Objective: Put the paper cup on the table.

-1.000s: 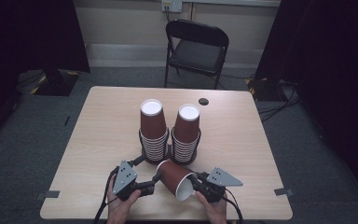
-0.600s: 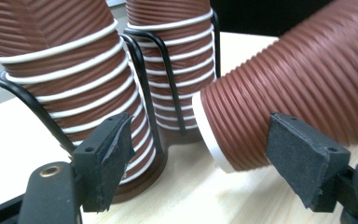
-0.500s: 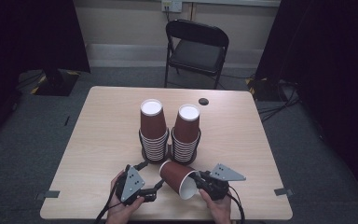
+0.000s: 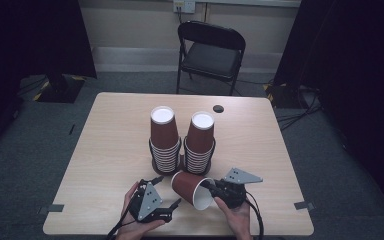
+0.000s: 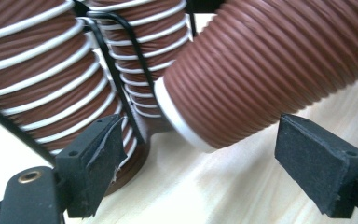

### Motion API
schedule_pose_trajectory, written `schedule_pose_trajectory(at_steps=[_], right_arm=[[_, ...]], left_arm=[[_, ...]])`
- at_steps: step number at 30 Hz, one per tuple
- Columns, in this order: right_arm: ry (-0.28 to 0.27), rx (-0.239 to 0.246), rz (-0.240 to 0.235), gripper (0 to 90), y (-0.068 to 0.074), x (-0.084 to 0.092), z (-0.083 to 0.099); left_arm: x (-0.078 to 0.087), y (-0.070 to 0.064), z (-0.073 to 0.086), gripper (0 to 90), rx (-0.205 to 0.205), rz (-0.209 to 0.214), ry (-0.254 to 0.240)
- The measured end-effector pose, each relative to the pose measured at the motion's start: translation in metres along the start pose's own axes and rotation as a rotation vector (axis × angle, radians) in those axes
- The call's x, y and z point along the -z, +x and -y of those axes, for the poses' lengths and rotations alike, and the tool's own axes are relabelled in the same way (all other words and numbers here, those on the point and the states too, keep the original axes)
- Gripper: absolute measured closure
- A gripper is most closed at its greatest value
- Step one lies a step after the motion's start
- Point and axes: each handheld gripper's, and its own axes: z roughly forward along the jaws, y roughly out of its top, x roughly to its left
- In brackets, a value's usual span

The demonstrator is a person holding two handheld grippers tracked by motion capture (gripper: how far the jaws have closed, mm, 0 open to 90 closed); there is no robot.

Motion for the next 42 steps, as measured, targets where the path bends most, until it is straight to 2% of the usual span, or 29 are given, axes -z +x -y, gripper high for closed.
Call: schedule_pose_trajectory(at_steps=[6, 11, 12, 13, 14, 17, 21, 24, 26, 29, 37, 42], right_arm=[[0.026, -0.011, -0.013, 87.4, -0.001, -0.001, -0.002], [0.037, -0.017, -0.028, 87.3, -0.001, -0.003, -0.006], [0.042, -0.018, -0.027, 87.3, 0.000, -0.003, -0.006], [0.048, -0.018, -0.025, 87.3, 0.000, -0.003, -0.007], [0.048, -0.018, -0.025, 87.3, 0.000, -0.003, -0.007], [0.062, -0.028, -0.027, 87.3, 0.000, -0.004, -0.009], [0.084, -0.035, -0.030, 87.2, 0.001, -0.005, -0.011], [0.107, -0.042, -0.037, 87.3, 0.000, -0.006, -0.013], [0.135, -0.032, -0.049, 87.2, 0.001, -0.008, -0.014], [0.166, -0.021, -0.062, 87.2, 0.004, -0.012, -0.016], [0.218, -0.043, -0.087, 87.1, 0.007, -0.023, -0.019], [0.229, -0.056, -0.090, 87.1, 0.006, -0.025, -0.020]], left_arm=[[-0.005, -0.006, -0.002, 15.3, -0.044, 0.002, 0.006], [-0.009, -0.010, -0.004, 15.5, -0.099, 0.026, 0.020], [-0.009, -0.010, -0.004, 15.0, -0.099, 0.026, 0.020], [-0.011, -0.014, -0.004, 14.7, -0.116, 0.003, 0.028], [-0.011, -0.014, -0.004, 15.0, -0.116, 0.003, 0.028], [-0.012, -0.017, -0.005, 15.2, -0.141, -0.031, 0.027], [-0.013, -0.019, -0.004, 14.3, -0.177, -0.038, 0.035], [-0.015, -0.020, -0.004, 14.3, -0.198, -0.042, 0.024], [-0.016, -0.021, -0.004, 13.1, -0.227, -0.033, 0.031], [-0.019, -0.023, -0.004, 11.3, -0.247, -0.038, 0.032], [-0.021, -0.029, -0.008, 9.1, -0.258, -0.044, 0.025], [-0.023, -0.029, -0.010, 9.2, -0.264, -0.046, 0.012]])
